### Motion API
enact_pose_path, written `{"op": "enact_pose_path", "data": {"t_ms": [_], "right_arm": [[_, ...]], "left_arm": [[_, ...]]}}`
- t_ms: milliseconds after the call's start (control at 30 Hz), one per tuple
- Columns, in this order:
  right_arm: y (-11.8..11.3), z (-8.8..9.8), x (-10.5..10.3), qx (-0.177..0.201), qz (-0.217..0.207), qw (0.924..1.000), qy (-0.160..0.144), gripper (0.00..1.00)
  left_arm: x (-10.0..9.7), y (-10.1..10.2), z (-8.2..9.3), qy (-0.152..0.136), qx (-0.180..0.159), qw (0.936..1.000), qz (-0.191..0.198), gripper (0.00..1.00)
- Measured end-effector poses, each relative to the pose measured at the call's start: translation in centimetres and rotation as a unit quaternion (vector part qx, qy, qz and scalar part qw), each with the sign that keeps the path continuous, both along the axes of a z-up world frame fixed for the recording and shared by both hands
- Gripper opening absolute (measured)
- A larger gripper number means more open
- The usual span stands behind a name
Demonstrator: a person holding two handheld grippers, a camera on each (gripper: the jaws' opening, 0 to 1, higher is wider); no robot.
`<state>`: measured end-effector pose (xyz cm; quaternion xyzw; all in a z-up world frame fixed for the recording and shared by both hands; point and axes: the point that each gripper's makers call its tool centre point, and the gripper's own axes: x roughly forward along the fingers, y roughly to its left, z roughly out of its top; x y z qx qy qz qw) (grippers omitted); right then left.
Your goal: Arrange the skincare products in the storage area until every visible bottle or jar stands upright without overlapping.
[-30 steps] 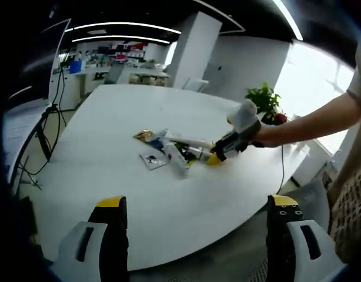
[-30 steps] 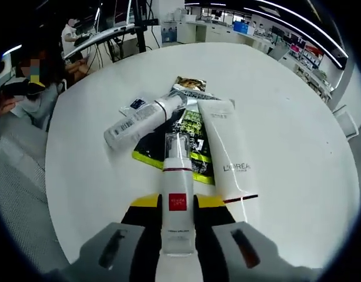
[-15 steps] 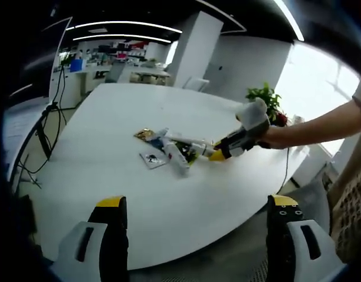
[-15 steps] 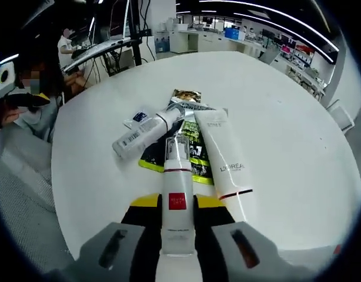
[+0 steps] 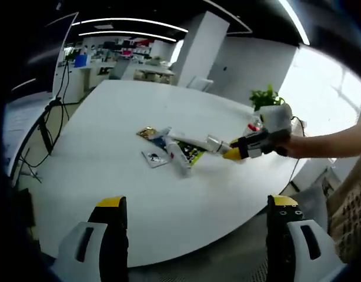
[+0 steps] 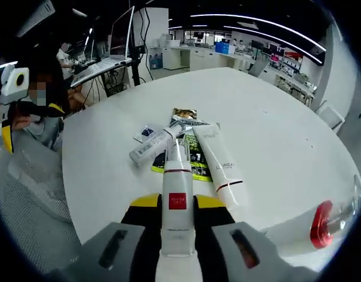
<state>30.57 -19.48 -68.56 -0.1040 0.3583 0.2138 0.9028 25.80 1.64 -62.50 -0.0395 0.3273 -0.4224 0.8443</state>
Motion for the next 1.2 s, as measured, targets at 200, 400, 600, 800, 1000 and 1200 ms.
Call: {"op": "enact_pose_path", "data": {"t_ms": [200, 400, 600, 800, 1000, 1200], "right_arm": [[0.7, 1.8, -1.5, 0.025, -0.020, 0.9990, -0.033, 0.20], [1.2, 3.8, -3.1, 0.044, -0.037, 0.9962, -0.065, 0.20], [2.2, 6.9, -4.6, 0.068, -0.052, 0.9898, -0.114, 0.20], [3.2, 8.9, -6.2, 0.081, -0.063, 0.9845, -0.142, 0.20], [3.6, 11.5, -7.9, 0.098, -0.083, 0.9757, -0.178, 0.20], [4.0, 13.9, -9.6, 0.095, -0.086, 0.9696, -0.208, 0.20]], "left_arm": [[-0.2, -0.9, 1.4, -0.001, -0.014, 0.9999, -0.004, 0.95], [-0.4, -2.5, 3.3, 0.006, -0.054, 0.9985, -0.003, 0.95], [-0.6, -4.5, 5.2, 0.021, -0.099, 0.9949, -0.001, 0.95], [-1.6, -7.6, 8.5, 0.060, -0.187, 0.9806, -0.006, 0.92], [-3.1, -11.3, 9.8, 0.083, -0.218, 0.9714, -0.045, 0.81], [-3.9, -13.9, 10.3, 0.098, -0.231, 0.9659, -0.065, 0.71]]}}
